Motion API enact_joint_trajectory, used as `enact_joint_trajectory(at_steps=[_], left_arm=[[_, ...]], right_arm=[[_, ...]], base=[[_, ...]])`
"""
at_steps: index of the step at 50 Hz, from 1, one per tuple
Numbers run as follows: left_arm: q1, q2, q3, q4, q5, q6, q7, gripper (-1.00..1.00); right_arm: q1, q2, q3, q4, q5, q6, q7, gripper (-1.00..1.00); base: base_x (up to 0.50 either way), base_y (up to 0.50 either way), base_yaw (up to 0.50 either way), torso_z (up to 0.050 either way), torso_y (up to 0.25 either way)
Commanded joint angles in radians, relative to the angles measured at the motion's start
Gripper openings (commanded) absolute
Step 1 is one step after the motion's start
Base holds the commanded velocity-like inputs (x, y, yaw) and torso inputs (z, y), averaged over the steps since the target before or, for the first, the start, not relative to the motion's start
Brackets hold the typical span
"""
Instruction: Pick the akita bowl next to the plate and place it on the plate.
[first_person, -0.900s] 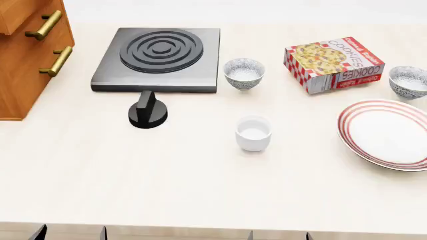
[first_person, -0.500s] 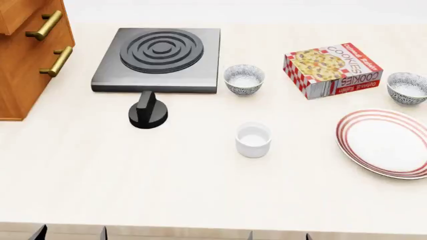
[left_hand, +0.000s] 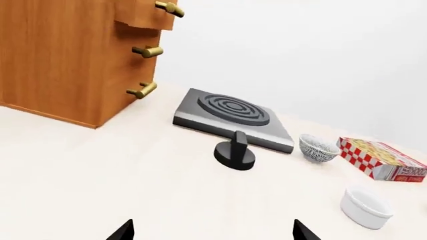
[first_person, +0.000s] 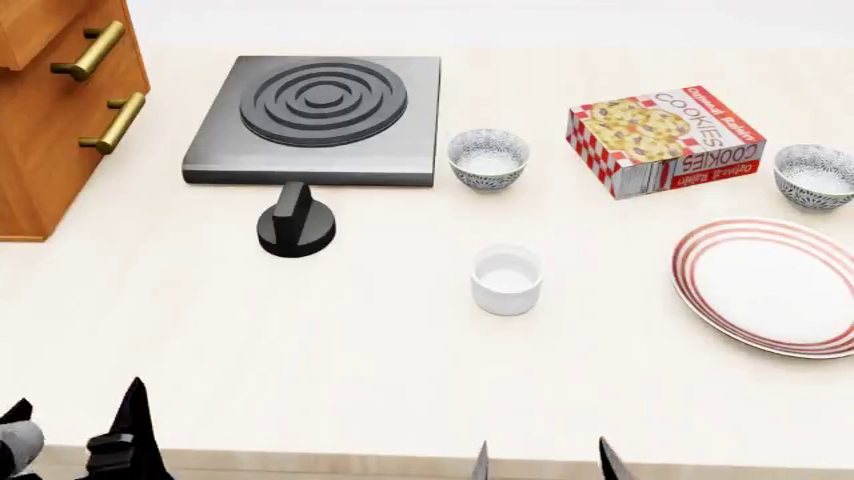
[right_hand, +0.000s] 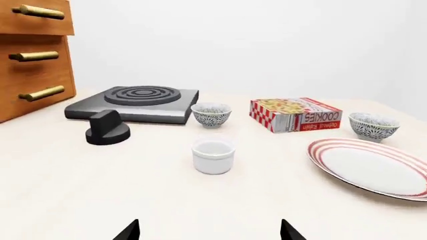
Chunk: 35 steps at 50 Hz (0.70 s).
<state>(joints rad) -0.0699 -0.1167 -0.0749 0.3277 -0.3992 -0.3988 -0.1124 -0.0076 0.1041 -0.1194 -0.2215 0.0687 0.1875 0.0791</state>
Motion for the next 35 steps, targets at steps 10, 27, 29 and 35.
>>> enact_joint_trajectory(at_steps=[10,27,29,35], left_arm=[[-0.197,-0.133,-0.245,0.002,-0.223,-0.233,-0.083,1.00],[-0.188,-0.125,-0.285,-0.172,-0.183,-0.102,-0.042,1.00],[-0.194,-0.124,-0.296,-0.184,-0.182,-0.093,-0.049,1.00],[-0.196,-0.125,-0.290,-0.191,-0.185,-0.092,-0.048,1.00]], right_arm=[[0.126,0.040,-0.003,-0.517,0.118,0.484,-0.007,1.00],[0.244,0.026,0.083,-0.557,0.235,0.538,-0.014,1.00],[0.244,0.010,0.113,-0.549,0.269,0.538,-0.016,1.00],[0.238,0.030,0.100,-0.543,0.251,0.528,-0.006,1.00]], base=[[0.00,0.00,0.00,0.000,0.000],[0.00,-0.01,0.00,0.000,0.000],[0.00,-0.26,0.00,0.000,0.000],[0.00,-0.46,0.00,0.000,0.000]])
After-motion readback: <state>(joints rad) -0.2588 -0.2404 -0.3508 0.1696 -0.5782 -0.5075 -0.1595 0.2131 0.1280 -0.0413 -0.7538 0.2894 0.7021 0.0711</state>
